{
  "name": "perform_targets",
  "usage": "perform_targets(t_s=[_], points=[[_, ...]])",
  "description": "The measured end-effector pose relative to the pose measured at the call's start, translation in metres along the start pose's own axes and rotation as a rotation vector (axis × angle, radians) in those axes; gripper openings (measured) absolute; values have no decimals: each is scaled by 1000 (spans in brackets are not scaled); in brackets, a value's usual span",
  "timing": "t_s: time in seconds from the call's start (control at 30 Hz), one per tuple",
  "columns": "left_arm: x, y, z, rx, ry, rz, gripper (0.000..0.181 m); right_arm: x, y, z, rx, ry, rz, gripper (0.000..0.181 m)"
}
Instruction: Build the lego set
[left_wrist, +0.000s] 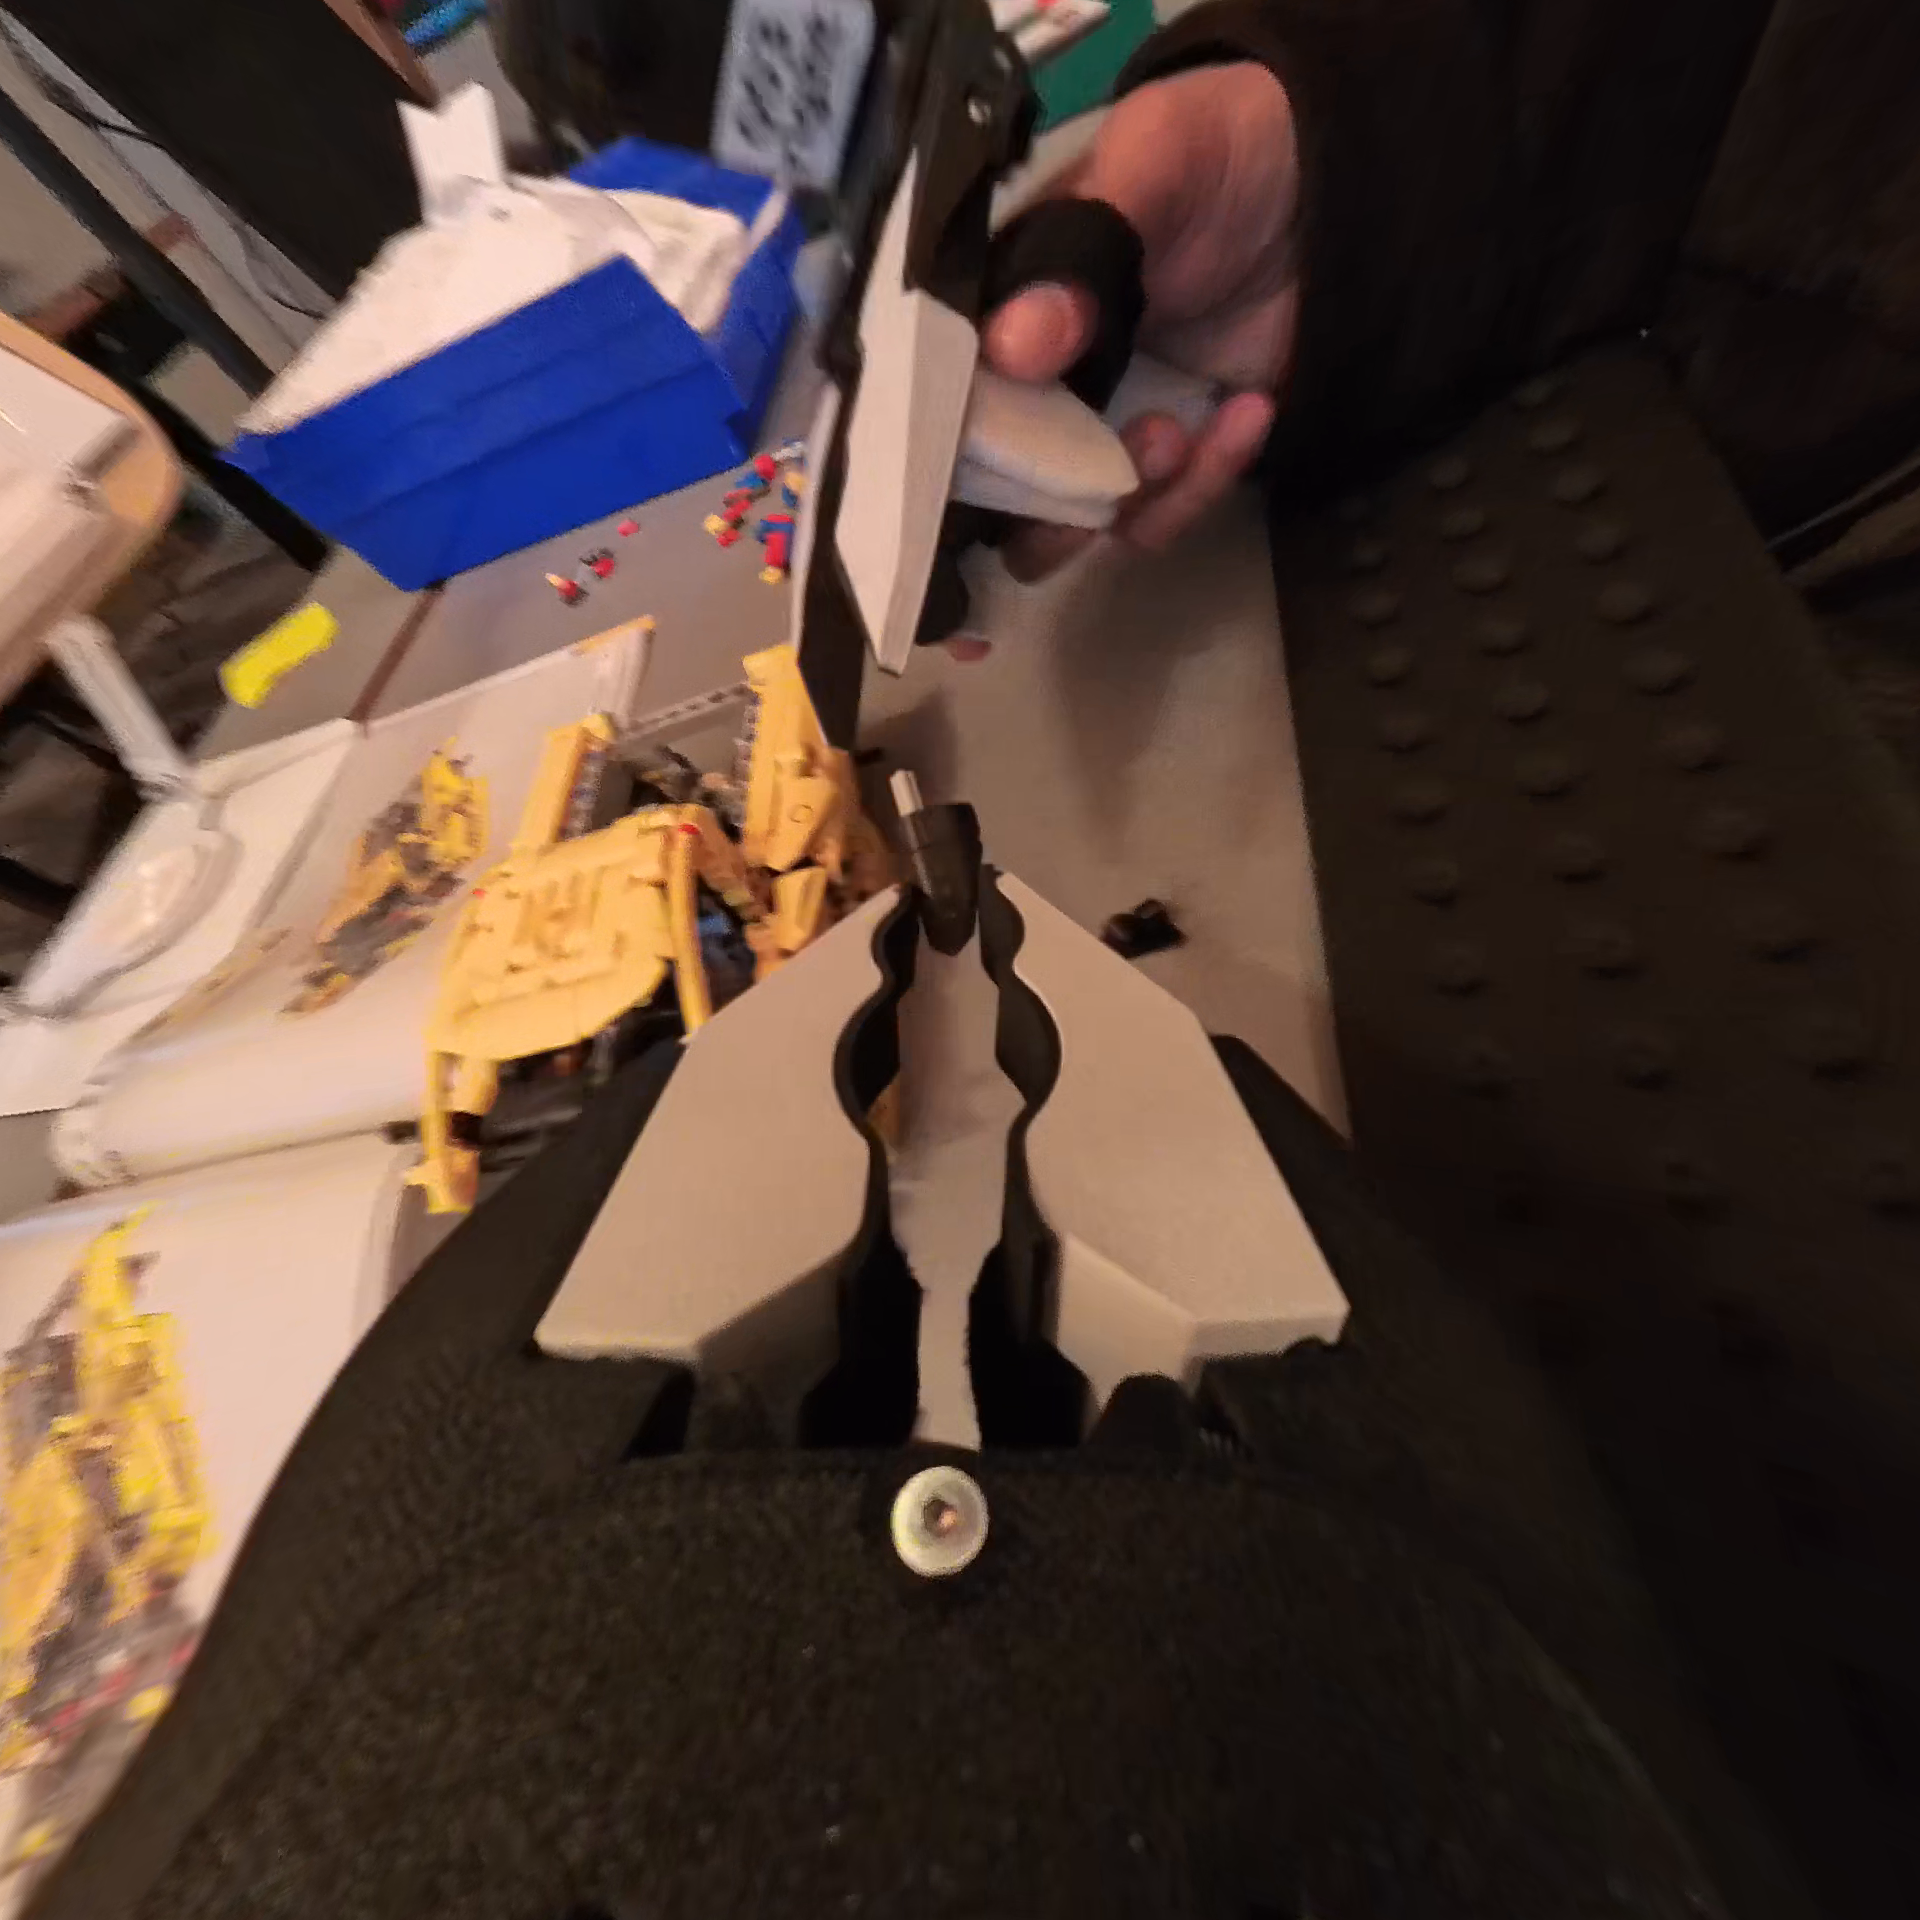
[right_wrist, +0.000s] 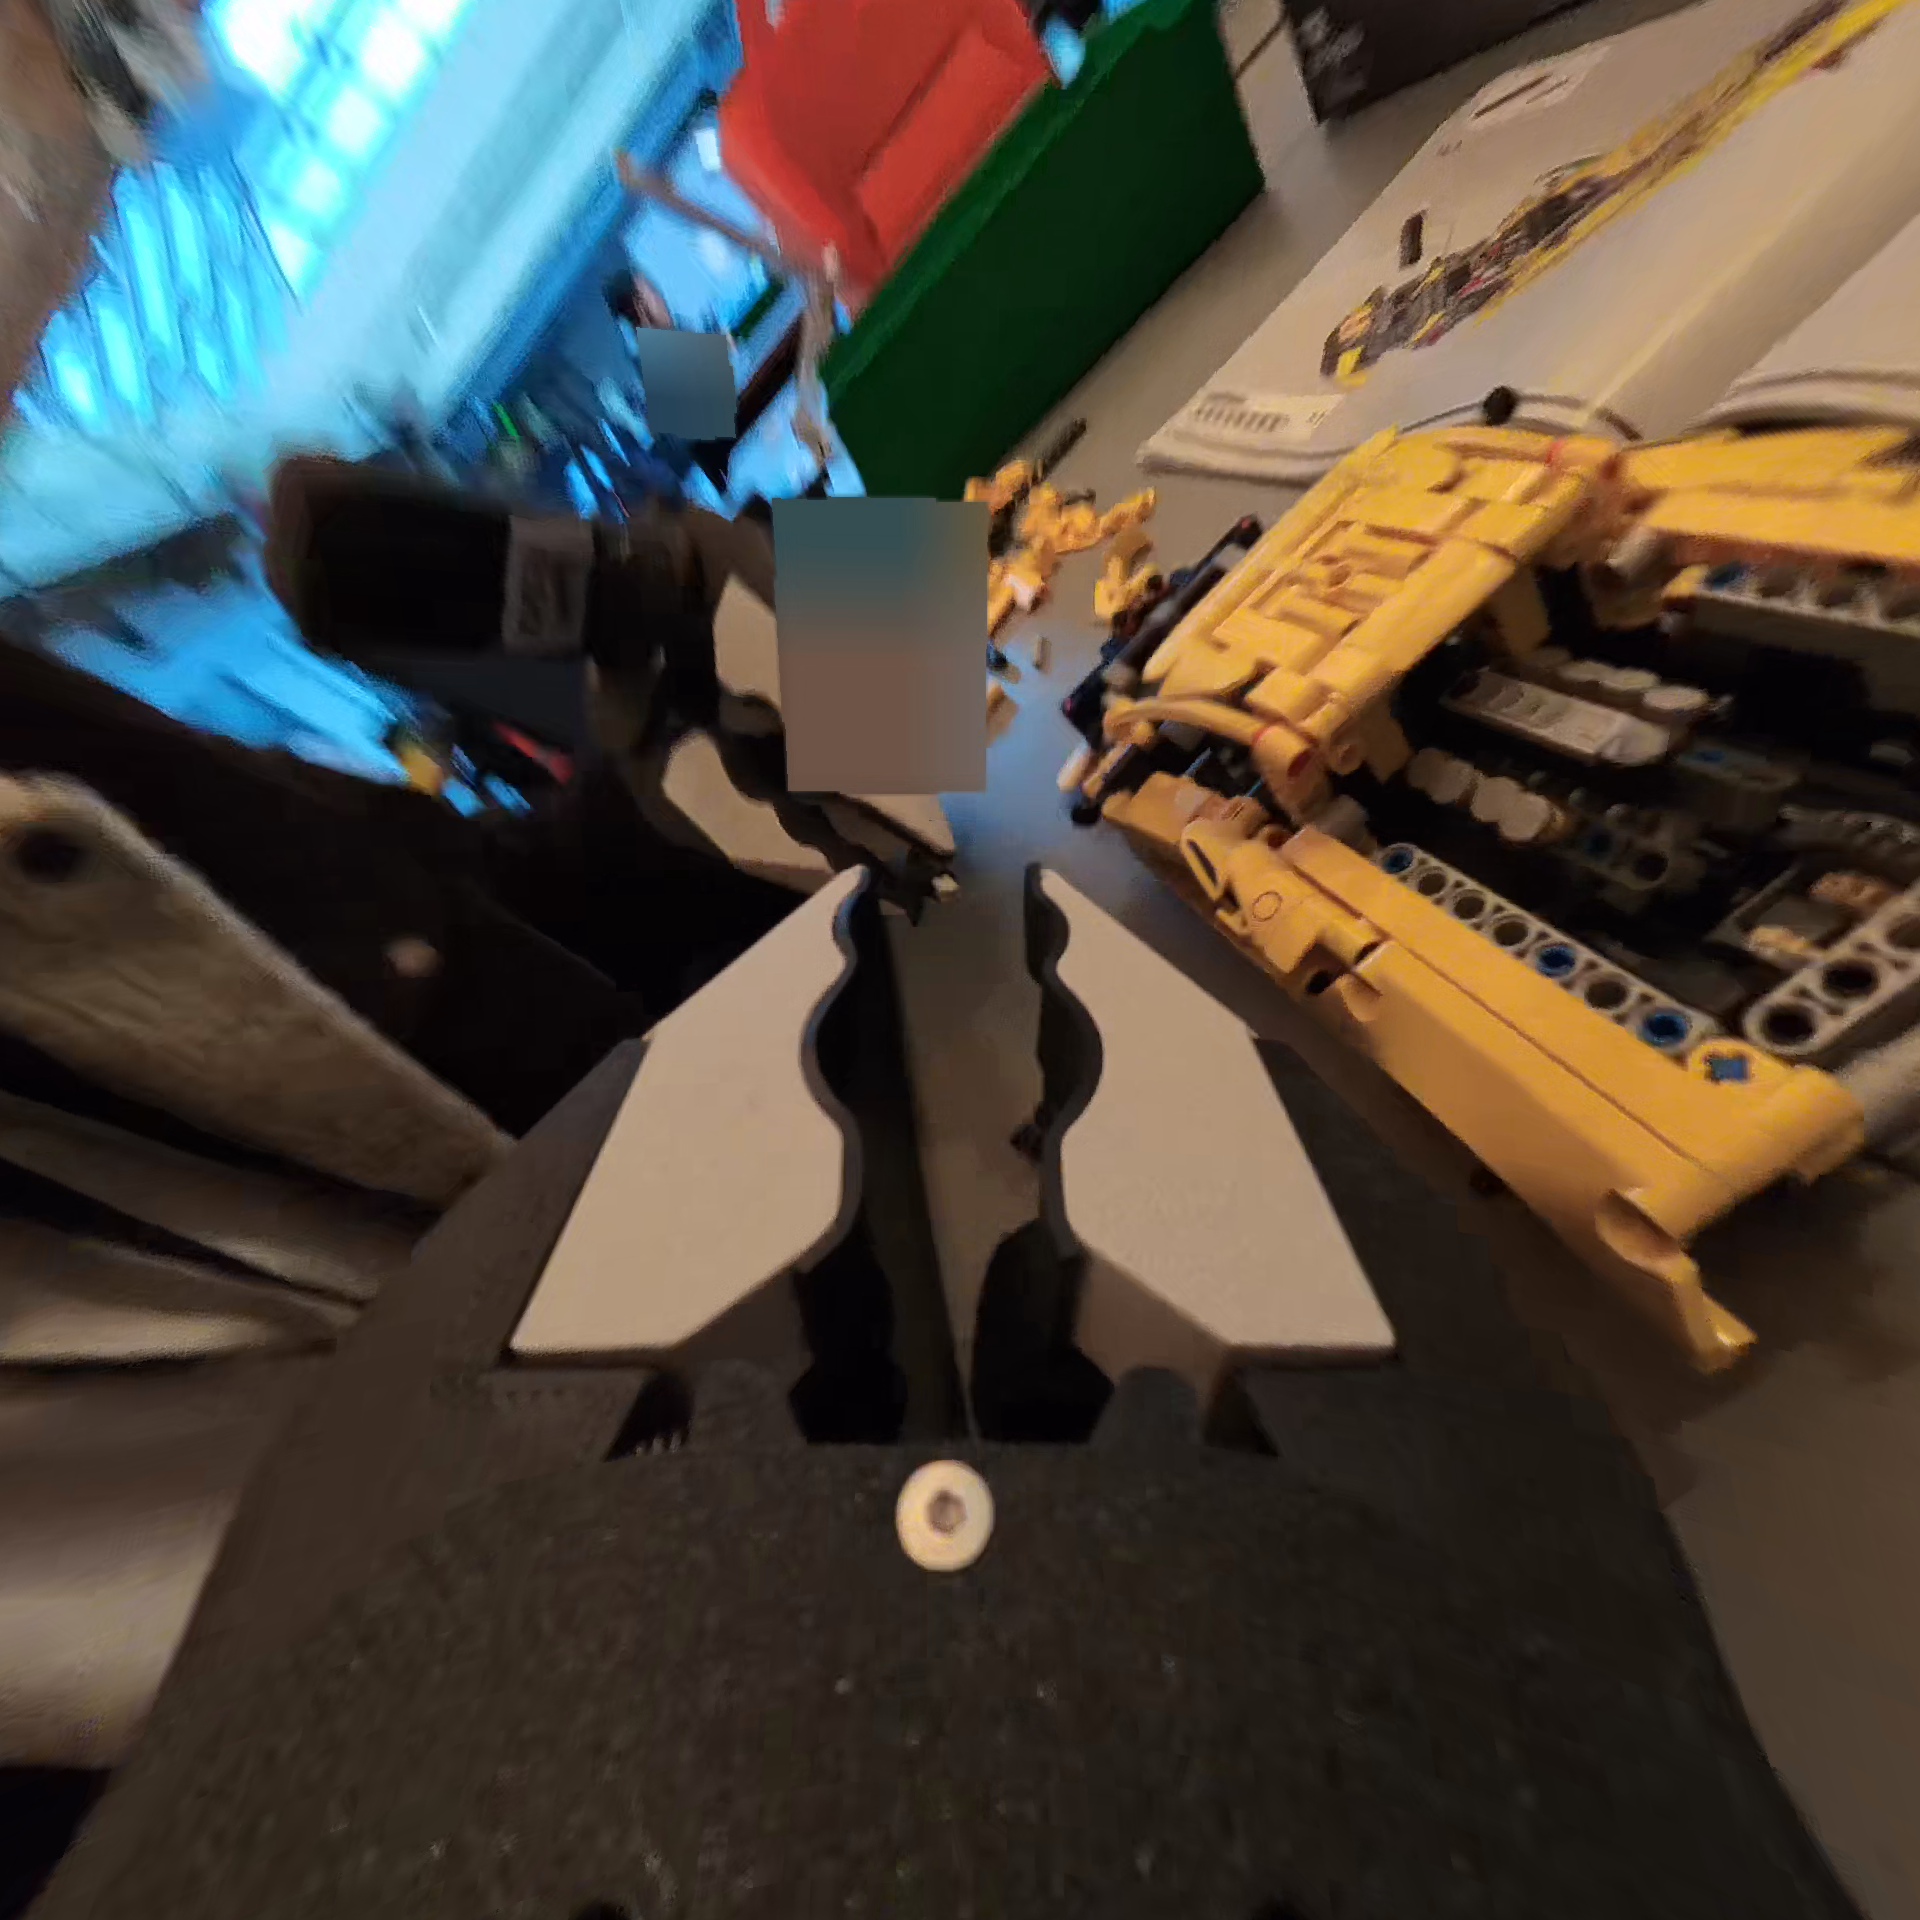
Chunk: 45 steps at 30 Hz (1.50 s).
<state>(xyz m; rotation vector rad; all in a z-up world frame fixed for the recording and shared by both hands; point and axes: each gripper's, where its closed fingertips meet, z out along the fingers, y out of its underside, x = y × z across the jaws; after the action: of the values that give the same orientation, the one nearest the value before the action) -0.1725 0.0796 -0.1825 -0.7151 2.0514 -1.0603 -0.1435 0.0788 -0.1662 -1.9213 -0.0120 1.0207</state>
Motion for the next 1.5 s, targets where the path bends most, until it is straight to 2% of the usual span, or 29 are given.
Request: perform_targets(t_s=[0.13, 0.2, 0.33, 0.5, 0.77, 0.9, 1.07, 1.17, 1.27, 1.4, 1.5], points=[[20, 19, 4, -100, 125, -57, 11, 8, 55, 4, -377, 195, -373, 24], [33, 28, 5, -146, 195, -78, 11, 16, 73, 5, -486, 282, -435, 24], [48, 33, 4, -188, 270, -88, 11, 20, 96, 10, -590, 281, -449, 24], [57, 54, 6, -298, 313, -93, 12, 24, 91, 13, -566, 292, -438, 21], [56, 53, 7, -290, 316, -143, 13, 25, 89, 22, -560, 350, -506, 9], [50, 44, 7, -245, 307, -219, 27, 27, 78, 21, -499, 366, -502, 8], [17, 10, 5, -48, 187, -345, 27, 2, 20, 20, -135, 285, -433, 7], [0, -13, 1, 74, 98, -332, 28, -17, -3, 17, 23, 209, -413, 6], [-17, -26, -3, 124, -58, -221, 27, -15, -5, 20, 38, 220, -399, 7], [-21, -26, -3, 108, -159, -92, 23, -11, -8, 19, 61, 231, -360, 6], [-25, -26, -3, 104, -198, -77, 23, -9, -12, 17, 90, 236, -332, 6]])
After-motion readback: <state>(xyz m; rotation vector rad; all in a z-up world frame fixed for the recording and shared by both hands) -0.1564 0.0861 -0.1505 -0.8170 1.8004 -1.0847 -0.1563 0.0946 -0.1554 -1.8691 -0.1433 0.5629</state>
